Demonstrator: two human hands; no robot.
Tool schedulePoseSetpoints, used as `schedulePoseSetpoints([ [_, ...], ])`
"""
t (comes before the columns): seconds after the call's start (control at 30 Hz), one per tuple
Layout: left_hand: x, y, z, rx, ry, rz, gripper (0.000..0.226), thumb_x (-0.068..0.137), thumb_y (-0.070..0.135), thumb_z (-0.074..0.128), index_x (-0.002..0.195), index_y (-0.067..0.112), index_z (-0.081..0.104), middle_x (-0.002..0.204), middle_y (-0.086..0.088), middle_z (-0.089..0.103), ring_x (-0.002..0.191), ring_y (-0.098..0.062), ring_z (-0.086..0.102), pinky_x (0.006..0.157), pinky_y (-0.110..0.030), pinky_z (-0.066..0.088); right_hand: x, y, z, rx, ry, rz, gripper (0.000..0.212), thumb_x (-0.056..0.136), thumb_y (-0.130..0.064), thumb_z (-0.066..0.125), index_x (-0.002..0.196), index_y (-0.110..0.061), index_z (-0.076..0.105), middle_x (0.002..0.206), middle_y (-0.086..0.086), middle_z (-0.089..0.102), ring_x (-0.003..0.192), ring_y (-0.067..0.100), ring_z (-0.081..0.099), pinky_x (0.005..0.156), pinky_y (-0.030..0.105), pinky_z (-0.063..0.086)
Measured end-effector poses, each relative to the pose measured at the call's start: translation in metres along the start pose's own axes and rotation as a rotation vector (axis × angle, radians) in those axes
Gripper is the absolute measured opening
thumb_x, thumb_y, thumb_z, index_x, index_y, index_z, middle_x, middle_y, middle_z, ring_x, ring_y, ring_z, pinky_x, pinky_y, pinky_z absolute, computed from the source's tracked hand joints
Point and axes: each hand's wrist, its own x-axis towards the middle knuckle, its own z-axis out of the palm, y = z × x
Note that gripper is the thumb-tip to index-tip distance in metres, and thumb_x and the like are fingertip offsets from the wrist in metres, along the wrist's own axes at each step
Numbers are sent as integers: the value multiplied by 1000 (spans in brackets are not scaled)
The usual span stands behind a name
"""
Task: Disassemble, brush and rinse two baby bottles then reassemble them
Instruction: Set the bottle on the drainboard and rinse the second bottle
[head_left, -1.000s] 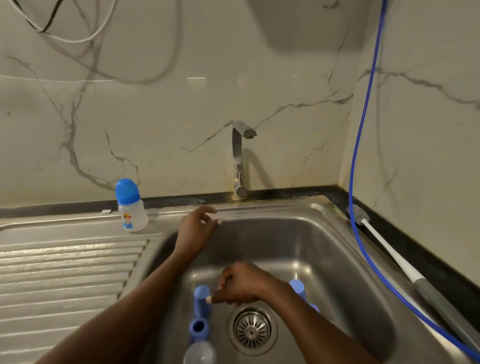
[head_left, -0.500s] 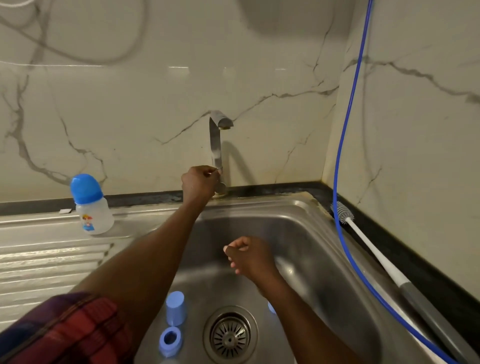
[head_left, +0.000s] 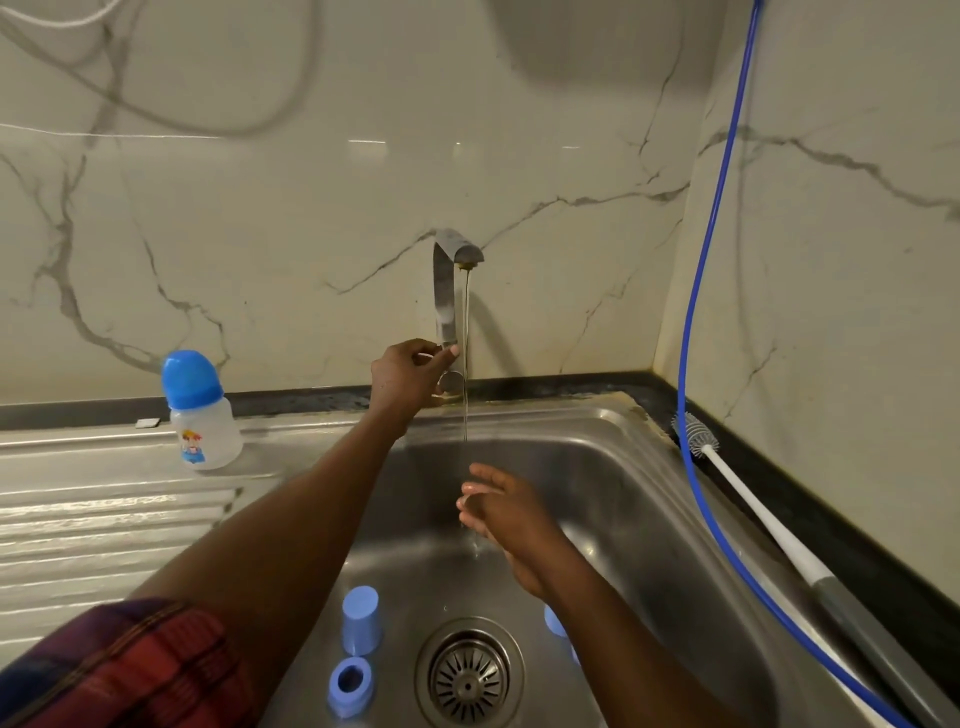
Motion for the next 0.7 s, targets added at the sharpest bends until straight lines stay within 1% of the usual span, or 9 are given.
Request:
schedulePoseSetpoints([
  [0.1, -1, 9, 0, 18, -27, -25, 46, 86, 42, 71, 117, 9, 64, 105, -12, 70, 81, -25, 73, 69, -43, 63, 0, -1, -1, -40, 7, 6, 48, 93, 3, 55, 139, -9, 47, 129, 10, 56, 103, 16, 58, 83, 21, 52],
  [0.2, -12, 13, 0, 56, 4, -47, 51, 85, 44, 72, 123, 13, 55, 106, -10, 66, 82, -25, 71, 67, -45, 62, 10, 5, -4, -117, 72, 28, 45, 90, -1, 58, 134, -10, 54, 110, 5, 64, 97, 18, 63, 97, 33, 51],
  [0.3, -37, 9, -19, 408, -21, 72, 44, 84, 40, 75, 110, 13, 53, 100, -7, 62, 82, -23, 65, 69, -42, 60, 17, 7, -4, -355, 119, 11, 43, 78, -18, 62, 121, -15, 65, 117, 12, 69, 99, 17, 59, 104, 42, 47],
  [0.33, -52, 8, -30, 565, -156, 105, 39, 83, 39, 75, 105, 13, 55, 95, -8, 64, 78, -23, 65, 66, -37, 58, 17, 10, -2, -439, 115, 8, 36, 77, -19, 61, 112, -19, 69, 116, 11, 69, 98, 18, 58, 105, 43, 46],
  [0.4, -90, 12, -49, 827, -602, 35, 35, 85, 43, 73, 101, 14, 60, 89, -10, 70, 69, -23, 69, 59, -31, 57, 13, 11, 4, -537, 103, -4, 13, 79, -18, 62, 84, -28, 67, 100, 5, 68, 99, 25, 63, 101, 45, 49],
  [0.47, -132, 17, -60, 1031, -991, -148, 37, 84, 51, 71, 103, 20, 60, 99, -9, 71, 72, -20, 69, 60, -29, 58, 7, 10, 8, -560, 84, -22, 12, 80, -17, 64, 79, -30, 62, 94, 1, 65, 103, 30, 66, 96, 46, 52],
  [0.5, -152, 17, -63, 1124, -1108, -207, 40, 82, 56, 70, 104, 24, 60, 102, -7, 70, 74, -18, 68, 60, -29, 57, 4, 10, 10, -563, 74, -19, 12, 79, -18, 65, 82, -30, 62, 96, 2, 66, 103, 30, 65, 93, 47, 54],
  [0.63, -203, 8, -74, 1323, -1235, -162, 58, 71, 66, 74, 113, 28, 58, 112, -4, 66, 98, -24, 68, 71, -37, 60, -4, 4, 10, -573, 57, -24, 10, 79, -22, 65, 80, -32, 63, 98, 0, 65, 102, 26, 64, 91, 46, 55],
  [0.7, -211, 4, -78, 1380, -1237, -126, 63, 73, 62, 76, 119, 26, 54, 118, -4, 62, 101, -27, 67, 63, -31, 56, -6, 2, 10, -574, 62, -40, 11, 80, -21, 64, 82, -32, 64, 101, 2, 67, 102, 25, 64, 91, 45, 55],
])
